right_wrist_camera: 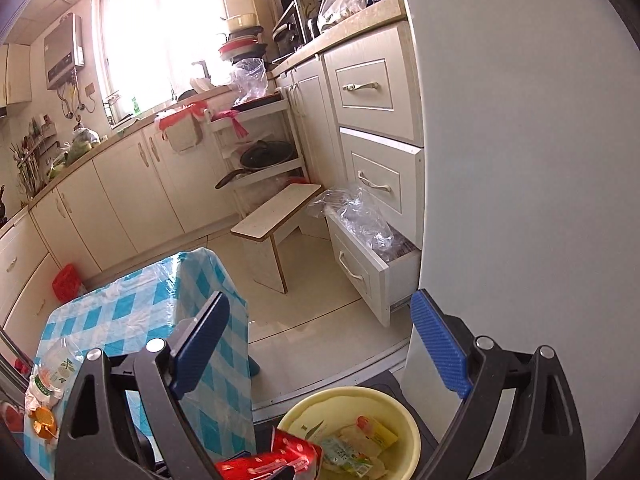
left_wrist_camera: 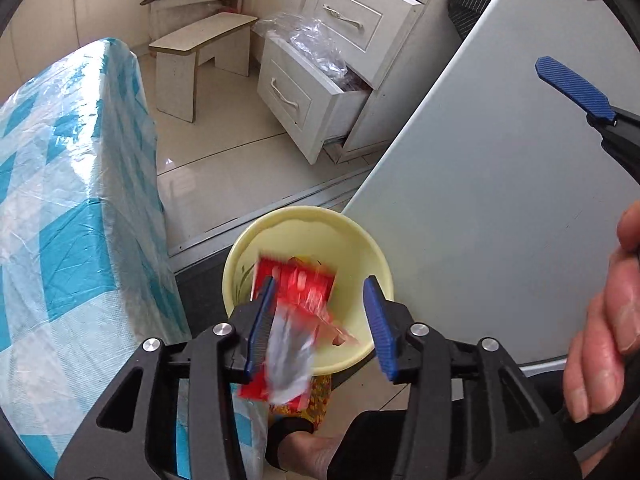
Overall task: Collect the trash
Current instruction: 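Drop the red wrapper into the yellow bowl by opening the left gripper, then return both tools over the table toward the bread crusts and bottle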
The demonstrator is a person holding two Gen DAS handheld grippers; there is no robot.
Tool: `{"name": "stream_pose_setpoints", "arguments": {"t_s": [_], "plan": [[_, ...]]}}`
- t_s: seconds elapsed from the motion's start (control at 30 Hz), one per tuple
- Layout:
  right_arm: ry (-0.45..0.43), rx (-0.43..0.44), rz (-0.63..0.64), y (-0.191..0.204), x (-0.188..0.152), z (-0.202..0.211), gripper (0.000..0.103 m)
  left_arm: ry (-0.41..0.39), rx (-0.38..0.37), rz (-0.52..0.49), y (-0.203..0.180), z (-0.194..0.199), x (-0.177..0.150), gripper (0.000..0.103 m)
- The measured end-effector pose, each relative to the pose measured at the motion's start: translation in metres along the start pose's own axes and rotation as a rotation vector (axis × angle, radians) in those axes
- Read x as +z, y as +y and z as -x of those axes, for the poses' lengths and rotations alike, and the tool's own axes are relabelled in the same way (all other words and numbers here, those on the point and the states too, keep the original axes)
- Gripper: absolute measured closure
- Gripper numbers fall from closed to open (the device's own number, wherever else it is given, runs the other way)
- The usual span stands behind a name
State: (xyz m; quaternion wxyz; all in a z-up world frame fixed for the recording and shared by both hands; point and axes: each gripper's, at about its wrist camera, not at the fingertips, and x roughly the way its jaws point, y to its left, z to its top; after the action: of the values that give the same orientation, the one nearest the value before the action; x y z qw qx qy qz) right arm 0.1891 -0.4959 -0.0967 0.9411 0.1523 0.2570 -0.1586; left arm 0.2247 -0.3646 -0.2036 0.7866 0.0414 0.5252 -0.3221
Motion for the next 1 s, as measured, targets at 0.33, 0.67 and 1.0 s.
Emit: {"name": "stream_pose_setpoints", "arguments": {"t_s": [0.33, 0.67, 1.0], "plan": [[-0.004, -0.004, -0.001, 0.002, -0.002, 0.001, 0.015, -0.052, 0.034, 0.012, 0.012, 0.027, -0.006, 0.053], [-0.032, 0.012, 0.026, 0.021, -0.002, 0.001, 0.014, -0.172, 0.123, -0.008, 0.024, 0.084, -0.018, 0.038], [-0.062, 0.054, 0.117, 0.065, -0.002, -0.004, 0.014, -0.289, 0.237, 0.007, 0.046, 0.142, -0.033, 0.029]]}}
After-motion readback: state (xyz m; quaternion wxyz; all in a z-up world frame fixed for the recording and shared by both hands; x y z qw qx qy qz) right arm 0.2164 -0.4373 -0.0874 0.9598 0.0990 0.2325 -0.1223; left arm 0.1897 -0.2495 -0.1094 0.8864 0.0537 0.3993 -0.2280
